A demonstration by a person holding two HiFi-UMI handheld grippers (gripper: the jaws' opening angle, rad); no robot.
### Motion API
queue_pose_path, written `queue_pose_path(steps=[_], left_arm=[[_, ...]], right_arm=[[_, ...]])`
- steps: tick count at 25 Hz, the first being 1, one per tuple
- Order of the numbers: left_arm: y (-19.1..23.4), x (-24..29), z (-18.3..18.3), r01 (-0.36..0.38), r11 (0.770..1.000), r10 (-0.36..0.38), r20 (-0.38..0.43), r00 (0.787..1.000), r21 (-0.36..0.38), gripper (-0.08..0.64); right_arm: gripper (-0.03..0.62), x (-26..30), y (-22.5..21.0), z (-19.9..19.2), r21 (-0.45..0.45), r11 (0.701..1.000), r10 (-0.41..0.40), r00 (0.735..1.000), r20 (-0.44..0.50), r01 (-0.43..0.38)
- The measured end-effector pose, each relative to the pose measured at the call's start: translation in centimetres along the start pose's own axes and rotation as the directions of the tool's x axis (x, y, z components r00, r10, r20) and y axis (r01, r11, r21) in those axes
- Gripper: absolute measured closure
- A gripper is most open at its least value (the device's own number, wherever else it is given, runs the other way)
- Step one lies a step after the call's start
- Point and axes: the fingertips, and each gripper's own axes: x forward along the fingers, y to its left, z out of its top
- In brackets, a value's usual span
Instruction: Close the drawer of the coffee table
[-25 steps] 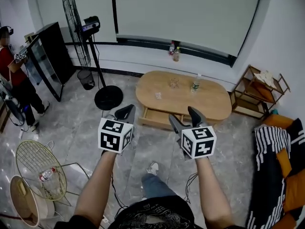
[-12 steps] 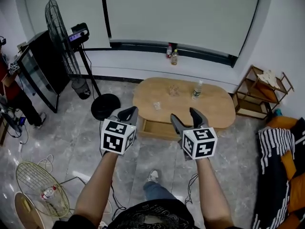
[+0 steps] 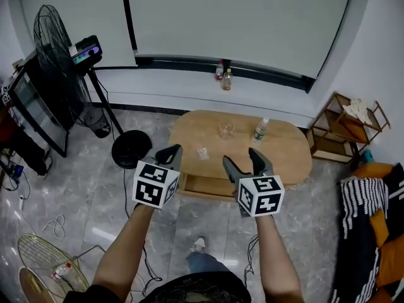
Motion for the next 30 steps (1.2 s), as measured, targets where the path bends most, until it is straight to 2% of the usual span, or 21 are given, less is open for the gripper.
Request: queue_pose_path(steps=[11,17,22,30], left_arm=[[2.8,3.9,-2.9,0.011,1.000,-0.011,-0.028,1.000,0.008,0.552],[2.9,4.6,-6.6,0.030,1.000,-0.030,-0.023,0.999,0.003,0.552],[2.6,4.7,-11.3,0.050,0.999,-0.050,-0.018,0.999,0.010,0.552],[2.3,7.8,-20.4,0.085,0.996,-0.086,0.025,0.996,0.028,0.552]], right_arm=[[0.268,5.1,-0.7,-3.3,0.036,0.999,-0.007,1.000,-0.018,0.007],[0.268,5.9,0.1,-6.6,0.030,0.999,-0.025,0.999,-0.021,0.025],[0.268,6.1,0.8,-10.6,0.041,0.998,-0.054,0.999,-0.008,0.054],[0.268,8.5,0.9,-19.4,-0.003,0.996,-0.088,0.996,0.002,0.088]])
